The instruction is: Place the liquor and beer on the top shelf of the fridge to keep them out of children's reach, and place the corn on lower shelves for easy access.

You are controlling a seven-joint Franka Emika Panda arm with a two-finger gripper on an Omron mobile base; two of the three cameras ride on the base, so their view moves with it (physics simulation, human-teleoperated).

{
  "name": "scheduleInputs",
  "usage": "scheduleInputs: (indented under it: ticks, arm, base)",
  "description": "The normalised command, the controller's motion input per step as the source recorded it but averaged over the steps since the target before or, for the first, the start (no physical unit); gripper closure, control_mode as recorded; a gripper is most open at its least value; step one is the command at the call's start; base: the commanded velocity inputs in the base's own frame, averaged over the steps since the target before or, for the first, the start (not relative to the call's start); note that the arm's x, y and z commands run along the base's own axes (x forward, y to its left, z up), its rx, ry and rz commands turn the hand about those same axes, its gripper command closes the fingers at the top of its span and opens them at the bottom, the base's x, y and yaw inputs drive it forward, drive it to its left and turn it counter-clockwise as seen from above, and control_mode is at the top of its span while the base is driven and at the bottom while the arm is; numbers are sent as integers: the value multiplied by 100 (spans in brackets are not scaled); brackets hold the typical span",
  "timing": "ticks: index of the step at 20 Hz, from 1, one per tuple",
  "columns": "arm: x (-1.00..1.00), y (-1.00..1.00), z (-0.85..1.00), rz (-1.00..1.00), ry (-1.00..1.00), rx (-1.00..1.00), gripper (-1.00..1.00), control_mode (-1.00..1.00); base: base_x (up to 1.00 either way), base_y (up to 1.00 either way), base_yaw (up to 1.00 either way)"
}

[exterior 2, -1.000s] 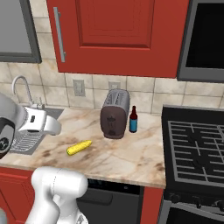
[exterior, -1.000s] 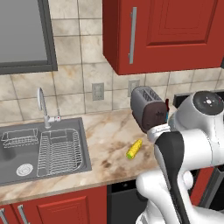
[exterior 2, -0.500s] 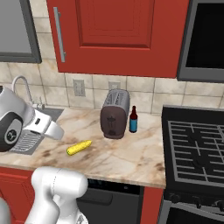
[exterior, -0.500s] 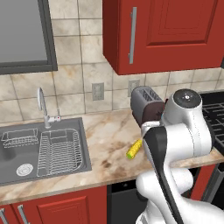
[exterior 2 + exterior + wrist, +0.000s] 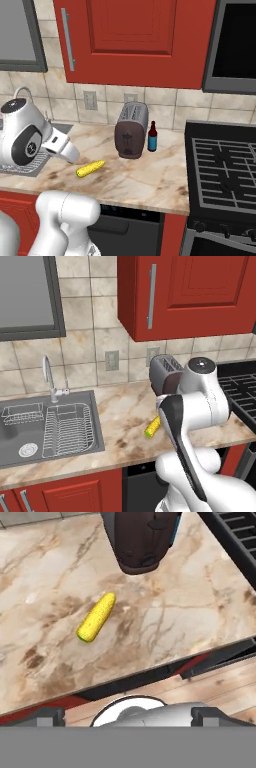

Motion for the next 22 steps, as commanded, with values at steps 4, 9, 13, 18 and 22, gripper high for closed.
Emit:
scheduleInputs:
  ticks: [4, 9, 13, 18, 22]
  arm:
    - [33, 3, -42, 0, 4, 0, -100, -100]
    - [39, 0, -48, 0, 0, 0, -100, -100]
    - [41, 0, -43, 0, 0, 0, -100, -100]
    - [44, 0, -36, 0, 2, 0, -100, -100]
    - [44, 2, -32, 0, 2, 0, -100, -100]
  base:
    - [0, 0, 0]
    - [0, 0, 0]
    - [0, 0, 0]
    - [0, 0, 0]
    - [0, 0, 0]
